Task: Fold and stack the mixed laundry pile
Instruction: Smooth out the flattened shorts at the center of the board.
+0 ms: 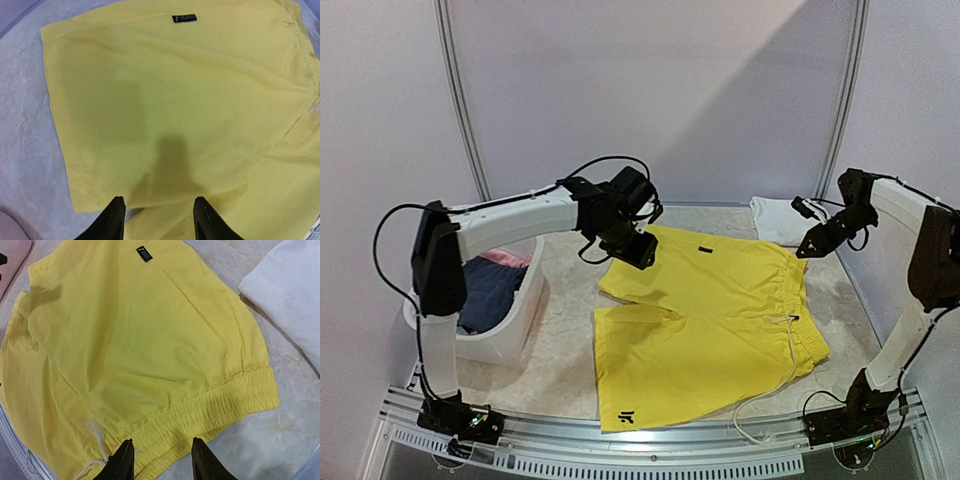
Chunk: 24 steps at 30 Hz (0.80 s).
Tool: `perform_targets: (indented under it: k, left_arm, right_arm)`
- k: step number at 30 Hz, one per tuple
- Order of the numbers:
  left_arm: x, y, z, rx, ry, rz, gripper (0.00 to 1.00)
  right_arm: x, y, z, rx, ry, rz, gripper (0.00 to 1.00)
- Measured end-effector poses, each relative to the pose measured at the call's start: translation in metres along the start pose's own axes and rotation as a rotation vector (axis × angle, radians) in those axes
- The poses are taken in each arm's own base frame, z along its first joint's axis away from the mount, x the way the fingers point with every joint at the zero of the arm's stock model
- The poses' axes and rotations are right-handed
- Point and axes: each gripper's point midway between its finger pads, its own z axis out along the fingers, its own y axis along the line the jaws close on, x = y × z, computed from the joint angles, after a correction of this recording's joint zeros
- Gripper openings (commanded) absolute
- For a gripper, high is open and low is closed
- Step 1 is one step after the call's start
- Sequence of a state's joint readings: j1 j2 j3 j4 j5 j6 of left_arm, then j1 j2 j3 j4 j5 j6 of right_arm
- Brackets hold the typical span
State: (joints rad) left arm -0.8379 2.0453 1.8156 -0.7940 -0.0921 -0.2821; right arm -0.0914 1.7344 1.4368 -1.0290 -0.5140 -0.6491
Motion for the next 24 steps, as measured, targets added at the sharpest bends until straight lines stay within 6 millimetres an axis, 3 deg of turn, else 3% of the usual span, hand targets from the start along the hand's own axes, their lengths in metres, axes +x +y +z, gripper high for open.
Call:
perform_targets:
  k: [4,6,10,15,24]
  left_arm:
    - [-0.013,0.018,0.06,0.007,0.004,-0.051,0.47]
    - [-0.008,0.031,0.087,0.013,0.03,-0.088,0.46]
    - [0.01,0.058,0.123,0.021,0.092,-0.175,0.46]
    - [0.021,0.079,0.132,0.035,0.115,-0.264,0.46]
    - [0.038,0.101,0.12,0.034,0.104,-0.352,0.46]
  right_arm:
    - [-0.008,-0.028,0.037,-0.031,0.019,0.056,0.37]
    - [-0.004,-0.036,0.055,-0.044,0.041,0.08,0.37]
    - [0.011,-0.054,0.087,-0.043,0.108,0.137,0.38]
    - [0.02,-0.073,0.109,-0.006,0.168,0.171,0.38]
    - [0.001,-0.082,0.119,0.116,0.222,0.135,0.41]
